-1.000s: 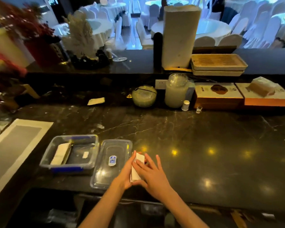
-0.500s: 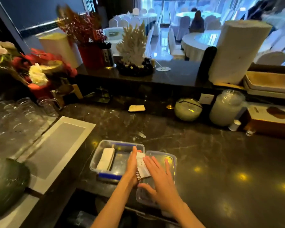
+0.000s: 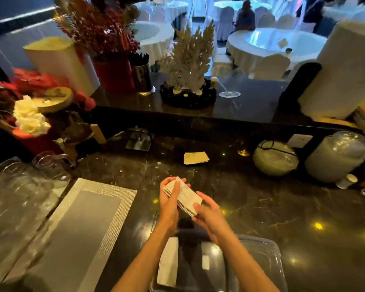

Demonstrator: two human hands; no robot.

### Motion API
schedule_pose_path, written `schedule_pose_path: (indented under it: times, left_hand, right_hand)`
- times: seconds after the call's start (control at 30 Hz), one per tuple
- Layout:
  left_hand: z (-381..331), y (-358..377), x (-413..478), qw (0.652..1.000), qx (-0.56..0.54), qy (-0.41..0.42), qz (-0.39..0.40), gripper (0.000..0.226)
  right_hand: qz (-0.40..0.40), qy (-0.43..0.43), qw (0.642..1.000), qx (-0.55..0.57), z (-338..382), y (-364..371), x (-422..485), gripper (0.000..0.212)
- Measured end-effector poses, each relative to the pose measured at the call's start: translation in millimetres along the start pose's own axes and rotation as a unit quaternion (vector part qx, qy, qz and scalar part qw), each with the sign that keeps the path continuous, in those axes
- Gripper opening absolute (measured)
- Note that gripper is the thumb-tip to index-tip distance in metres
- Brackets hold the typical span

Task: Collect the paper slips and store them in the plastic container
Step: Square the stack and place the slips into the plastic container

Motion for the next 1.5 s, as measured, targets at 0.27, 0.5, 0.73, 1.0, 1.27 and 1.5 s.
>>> schedule_pose_path:
  times: [0.27, 0.5, 0.73, 1.0, 1.27, 1.5]
  left_hand:
    - [-5.5, 16.0, 68.9, 0.998, -0.015, -0.019, 0.051, 0.033]
    - [30.2, -0.8, 141.3, 0.973, 0.195, -0.111, 0.061, 0.055]
    - [53.2, 35.5, 235.4, 0.908, 0.411, -0.075, 0.035, 0.044]
    - [96.5, 38.3, 312.4, 0.825, 0.553, -0.111, 0.034, 0.049]
    - [120.7, 21.4, 323.4, 0.838, 0.529, -0.131, 0.026, 0.057]
    - [120.8, 18.3, 313.6, 0.849, 0.496, -0.179, 0.041, 0.069]
  right_hand:
    - [-0.003, -0.029, 0.999, -0.017, 28.9, 10.8, 64.6, 0.036]
    - [-0.040, -0.093, 0.976, -0.195, 74.5, -32.6, 147.9, 0.043]
    - [-0.134, -0.111, 0.938, -0.301, 106.4, -57.3, 246.2, 0.045]
    - [-0.152, -0.050, 0.918, -0.363, 99.9, -70.8, 332.5, 0.033]
    - [-0.157, -0.017, 0.924, -0.348, 81.9, -83.6, 356.7, 0.046]
    - [-0.088, 0.012, 0.948, -0.306, 65.4, -86.8, 353.5, 0.053]
Point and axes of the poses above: each hand's wrist, its own x-axis towards the middle knuckle, its own y-axis out of the palm, z = x × y, the point moved 8 cm from there along x, towards the middle knuckle, and after that the axes turned 4 degrees about -x, right-handed, at the moved point
